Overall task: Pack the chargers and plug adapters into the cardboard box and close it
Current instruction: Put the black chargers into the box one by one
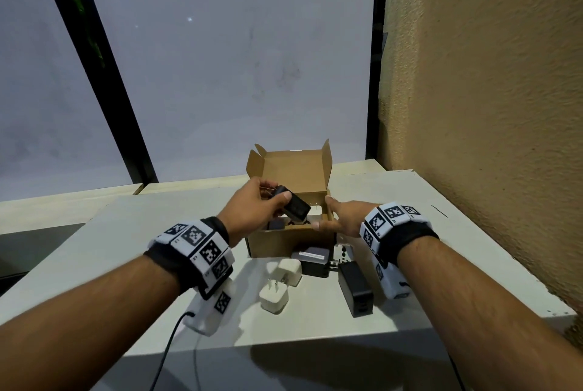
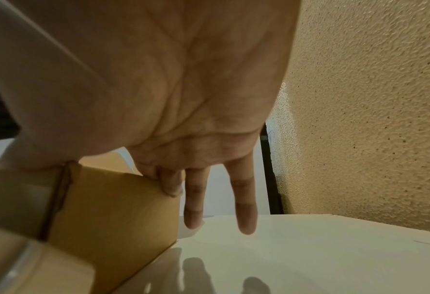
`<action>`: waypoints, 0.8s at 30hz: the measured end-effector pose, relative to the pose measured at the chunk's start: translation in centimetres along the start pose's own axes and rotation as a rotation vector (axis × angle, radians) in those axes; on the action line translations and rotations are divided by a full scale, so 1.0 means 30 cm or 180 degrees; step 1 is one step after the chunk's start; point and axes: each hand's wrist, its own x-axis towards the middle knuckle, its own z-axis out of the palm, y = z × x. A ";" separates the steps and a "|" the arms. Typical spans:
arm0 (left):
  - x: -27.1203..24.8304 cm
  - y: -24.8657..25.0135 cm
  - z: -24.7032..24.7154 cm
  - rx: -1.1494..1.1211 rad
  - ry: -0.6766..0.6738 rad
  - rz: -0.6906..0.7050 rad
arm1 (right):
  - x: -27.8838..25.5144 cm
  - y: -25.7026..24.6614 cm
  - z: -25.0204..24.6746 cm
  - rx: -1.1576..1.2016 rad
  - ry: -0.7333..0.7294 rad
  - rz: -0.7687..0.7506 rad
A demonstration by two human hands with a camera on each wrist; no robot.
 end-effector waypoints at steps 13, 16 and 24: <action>0.163 -0.045 0.073 0.0666 -0.0158 0.0194 | 0.009 0.008 0.006 0.0034 0.0049 -0.0016; 0.173 -0.059 0.077 0.0647 -0.0222 0.0141 | 0.013 0.010 0.008 0.0084 0.0049 0.0010; 0.172 -0.083 0.076 0.1196 -0.0302 0.0405 | -0.005 0.005 0.001 0.0128 0.0083 -0.0097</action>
